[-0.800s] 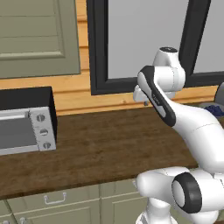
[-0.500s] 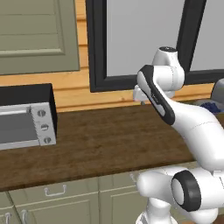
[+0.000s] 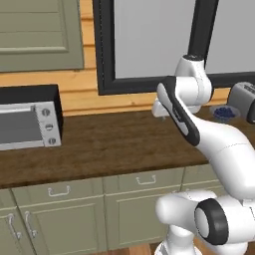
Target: Take a straw from the drawer in front and place it inside the glass cup on the dining counter.
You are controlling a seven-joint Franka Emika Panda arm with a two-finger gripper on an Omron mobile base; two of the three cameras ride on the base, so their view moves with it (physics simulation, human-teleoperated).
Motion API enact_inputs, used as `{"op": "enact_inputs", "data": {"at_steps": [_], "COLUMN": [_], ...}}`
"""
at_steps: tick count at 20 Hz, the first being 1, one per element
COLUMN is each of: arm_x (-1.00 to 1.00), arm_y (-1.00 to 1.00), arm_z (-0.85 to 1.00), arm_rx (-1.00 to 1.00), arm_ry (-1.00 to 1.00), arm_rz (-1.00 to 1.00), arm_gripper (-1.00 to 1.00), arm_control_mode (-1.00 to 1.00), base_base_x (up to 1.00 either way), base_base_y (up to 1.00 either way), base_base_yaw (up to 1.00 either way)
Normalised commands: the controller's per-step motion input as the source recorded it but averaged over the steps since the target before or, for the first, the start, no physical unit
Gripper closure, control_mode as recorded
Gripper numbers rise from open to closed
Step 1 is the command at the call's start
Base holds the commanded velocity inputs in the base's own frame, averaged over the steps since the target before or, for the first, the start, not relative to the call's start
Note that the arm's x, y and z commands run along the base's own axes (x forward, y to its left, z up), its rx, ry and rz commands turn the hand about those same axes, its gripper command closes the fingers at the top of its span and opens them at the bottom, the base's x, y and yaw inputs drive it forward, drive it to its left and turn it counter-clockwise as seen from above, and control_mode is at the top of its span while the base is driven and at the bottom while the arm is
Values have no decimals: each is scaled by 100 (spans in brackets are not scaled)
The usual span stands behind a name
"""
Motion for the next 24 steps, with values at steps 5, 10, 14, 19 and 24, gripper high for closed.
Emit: {"op": "enact_inputs", "data": {"at_steps": [5, 10, 14, 19, 24], "arm_x": [0, 0, 0, 0, 0], "arm_y": [0, 0, 0, 0, 0], "arm_z": [0, 0, 0, 0, 0], "arm_rx": [0, 0, 0, 0, 0], "arm_ry": [0, 0, 0, 0, 0], "arm_rz": [0, 0, 0, 0, 0], "arm_gripper": [-100, -100, -100, -100, -100], "arm_control_mode": [100, 100, 100, 100, 100], "base_base_x": [0, 0, 0, 0, 0], "base_base_y": [-75, -78, -81, -75, -61], "base_base_yaw": [39, 44, 50, 55, 50]}}
